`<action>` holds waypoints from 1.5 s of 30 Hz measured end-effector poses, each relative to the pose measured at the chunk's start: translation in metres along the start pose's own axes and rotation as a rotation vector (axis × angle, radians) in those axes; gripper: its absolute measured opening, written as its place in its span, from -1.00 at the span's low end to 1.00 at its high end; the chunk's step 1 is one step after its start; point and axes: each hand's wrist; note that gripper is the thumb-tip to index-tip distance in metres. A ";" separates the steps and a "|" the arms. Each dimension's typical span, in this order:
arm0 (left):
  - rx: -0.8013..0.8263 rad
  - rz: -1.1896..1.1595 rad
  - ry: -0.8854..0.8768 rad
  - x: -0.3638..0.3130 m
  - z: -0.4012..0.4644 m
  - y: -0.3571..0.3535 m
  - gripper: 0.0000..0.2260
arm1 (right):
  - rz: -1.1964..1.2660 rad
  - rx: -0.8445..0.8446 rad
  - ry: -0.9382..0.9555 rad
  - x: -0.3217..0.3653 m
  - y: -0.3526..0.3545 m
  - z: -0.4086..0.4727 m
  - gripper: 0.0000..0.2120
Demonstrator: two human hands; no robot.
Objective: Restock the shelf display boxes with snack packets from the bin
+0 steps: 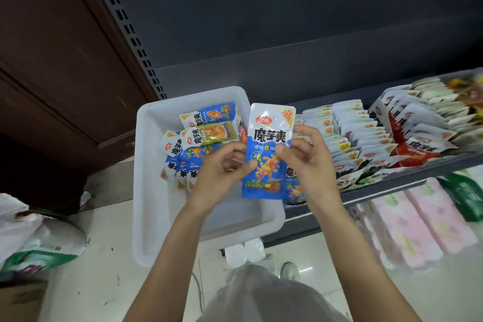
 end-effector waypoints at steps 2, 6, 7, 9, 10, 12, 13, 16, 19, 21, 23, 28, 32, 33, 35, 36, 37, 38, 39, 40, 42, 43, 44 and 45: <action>0.018 0.012 -0.002 -0.004 0.002 -0.012 -0.84 | -0.053 0.041 -0.028 0.004 0.017 -0.003 -0.73; 0.022 0.078 -0.036 -0.003 0.004 -0.043 -0.82 | -0.335 0.110 0.095 0.011 0.050 -0.012 -0.77; 0.024 0.131 -0.048 0.000 0.005 -0.051 -0.84 | -0.472 0.085 0.162 0.009 0.059 -0.014 -0.79; 0.010 0.295 -0.077 0.006 0.005 -0.066 -0.87 | -0.750 0.042 0.279 0.000 0.076 -0.016 -0.80; -0.002 0.382 -0.092 0.010 0.005 -0.072 -0.85 | -0.859 0.037 0.313 -0.007 0.084 -0.018 -0.79; -0.030 0.544 -0.117 0.017 0.005 -0.082 -0.83 | -1.026 0.035 0.359 -0.021 0.094 -0.020 -0.77; -0.055 0.619 -0.125 0.019 0.005 -0.084 -0.82 | -1.092 0.035 0.393 -0.026 0.096 -0.020 -0.76; -0.120 0.737 -0.148 0.023 0.007 -0.079 -0.82 | -1.222 0.036 0.486 -0.033 0.091 -0.020 -0.75; -0.111 0.841 -0.145 0.029 0.010 -0.069 -0.79 | -1.267 0.026 0.512 -0.042 0.082 -0.019 -0.73; -0.087 0.953 -0.122 0.031 0.011 -0.067 -0.74 | -1.308 0.015 0.520 -0.051 0.081 -0.019 -0.69; -0.094 0.958 -0.132 0.033 0.011 -0.065 -0.73 | -1.369 0.008 0.529 -0.060 0.080 -0.020 -0.65; -0.100 0.820 -0.245 0.029 0.013 -0.057 -0.78 | -1.406 -0.027 0.503 -0.079 0.079 -0.027 -0.62; -0.065 0.914 -0.239 0.031 0.017 -0.060 -0.76 | -1.468 -0.076 0.463 -0.084 0.080 -0.031 -0.66; -0.063 0.951 -0.229 0.032 0.019 -0.061 -0.76 | -1.485 -0.083 0.453 -0.083 0.078 -0.031 -0.66; -0.060 0.994 -0.204 0.035 0.023 -0.062 -0.74 | -1.519 -0.082 0.437 -0.083 0.073 -0.029 -0.65; -0.057 1.012 -0.194 0.036 0.025 -0.062 -0.73 | -1.540 -0.073 0.425 -0.083 0.071 -0.027 -0.63; -0.053 1.033 -0.189 0.036 0.027 -0.061 -0.72 | -1.564 -0.063 0.404 -0.083 0.069 -0.026 -0.61; -0.048 1.052 -0.186 0.037 0.029 -0.060 -0.70 | -1.585 -0.061 0.382 -0.083 0.068 -0.025 -0.58; -0.045 1.070 -0.187 0.037 0.030 -0.061 -0.70 | -1.597 -0.068 0.364 -0.083 0.067 -0.025 -0.54; -0.046 1.083 -0.192 0.037 0.031 -0.061 -0.69 | -1.591 -0.080 0.351 -0.083 0.066 -0.026 -0.50; -0.076 1.054 -0.218 0.034 0.029 -0.063 -0.72 | -1.529 -0.112 0.343 -0.077 0.064 -0.033 -0.42; -0.101 0.996 -0.238 0.032 0.027 -0.064 -0.75 | -1.483 -0.133 0.359 -0.072 0.062 -0.037 -0.41; -0.128 0.921 -0.266 0.030 0.025 -0.062 -0.79 | -1.438 -0.157 0.390 -0.064 0.060 -0.040 -0.43; -0.164 0.849 -0.309 0.030 0.023 -0.060 -0.83 | -1.397 -0.170 0.433 -0.056 0.058 -0.042 -0.46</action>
Point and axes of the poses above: each hand's wrist, its own z-axis towards the middle knuckle, its own y-axis out of the back of the hand, x = y × z, and after that the axes turned 5 degrees about y, right-handed
